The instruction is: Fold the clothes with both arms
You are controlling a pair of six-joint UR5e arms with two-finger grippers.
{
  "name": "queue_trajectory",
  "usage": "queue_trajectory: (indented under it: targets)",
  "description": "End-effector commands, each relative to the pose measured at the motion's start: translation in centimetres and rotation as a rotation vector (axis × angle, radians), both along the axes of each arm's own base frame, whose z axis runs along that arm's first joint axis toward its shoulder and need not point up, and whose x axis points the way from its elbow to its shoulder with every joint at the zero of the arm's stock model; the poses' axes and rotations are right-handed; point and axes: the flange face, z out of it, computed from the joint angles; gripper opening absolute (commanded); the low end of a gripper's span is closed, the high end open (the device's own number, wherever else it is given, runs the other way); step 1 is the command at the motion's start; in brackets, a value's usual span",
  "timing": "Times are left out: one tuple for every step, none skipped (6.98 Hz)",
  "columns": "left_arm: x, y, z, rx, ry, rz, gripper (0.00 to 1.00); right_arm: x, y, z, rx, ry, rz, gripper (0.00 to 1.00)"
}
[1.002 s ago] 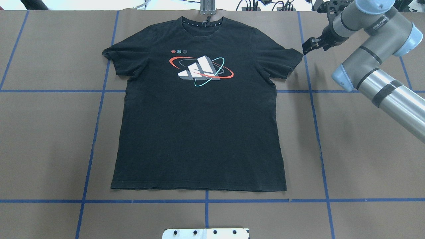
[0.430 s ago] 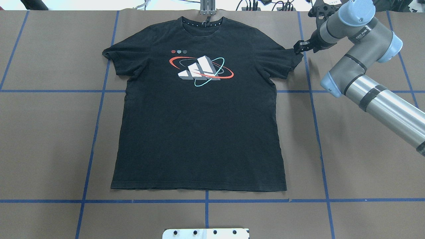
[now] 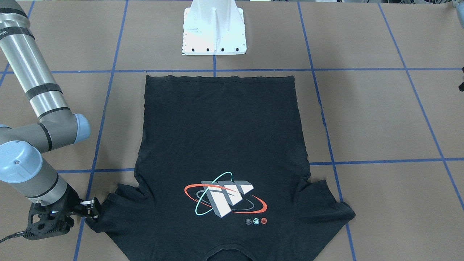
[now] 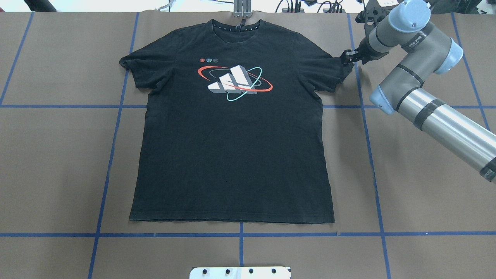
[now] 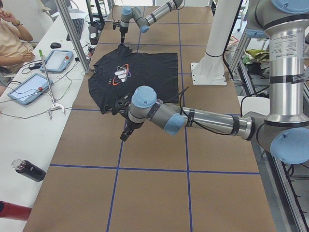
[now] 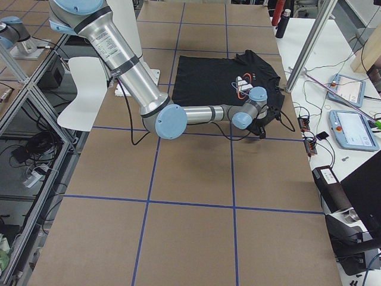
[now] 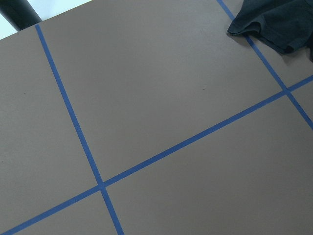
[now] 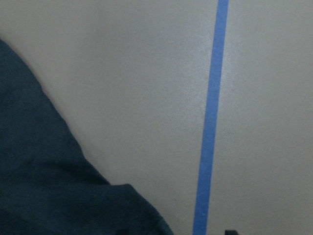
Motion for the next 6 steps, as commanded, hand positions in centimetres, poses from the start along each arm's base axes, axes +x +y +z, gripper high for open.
queue_trajectory:
  targets:
    - [0.0,0.0,0.1,-0.002,0.000,0.000,1.00,-0.8,0.1,0.0,0.006,0.012,0.002,0.31]
    - [0.0,0.0,0.1,-0.001,0.000,0.000,1.00,-0.8,0.1,0.0,0.006,0.012,0.002,0.00]
    - [0.0,0.1,0.2,-0.004,0.000,0.000,1.00,-0.9,0.0,-0.6,0.007,0.004,0.002,0.00]
    - [0.0,0.1,0.2,-0.002,0.001,0.001,1.00,-0.9,-0.1,-0.4,0.002,0.009,0.003,0.00]
    - [0.0,0.2,0.2,-0.005,0.001,0.001,1.00,-1.0,-0.3,-1.2,0.004,-0.001,0.007,0.00]
    - [0.0,0.2,0.3,-0.006,0.000,0.002,1.00,-1.2,-0.5,-4.0,0.014,-0.041,0.030,0.00]
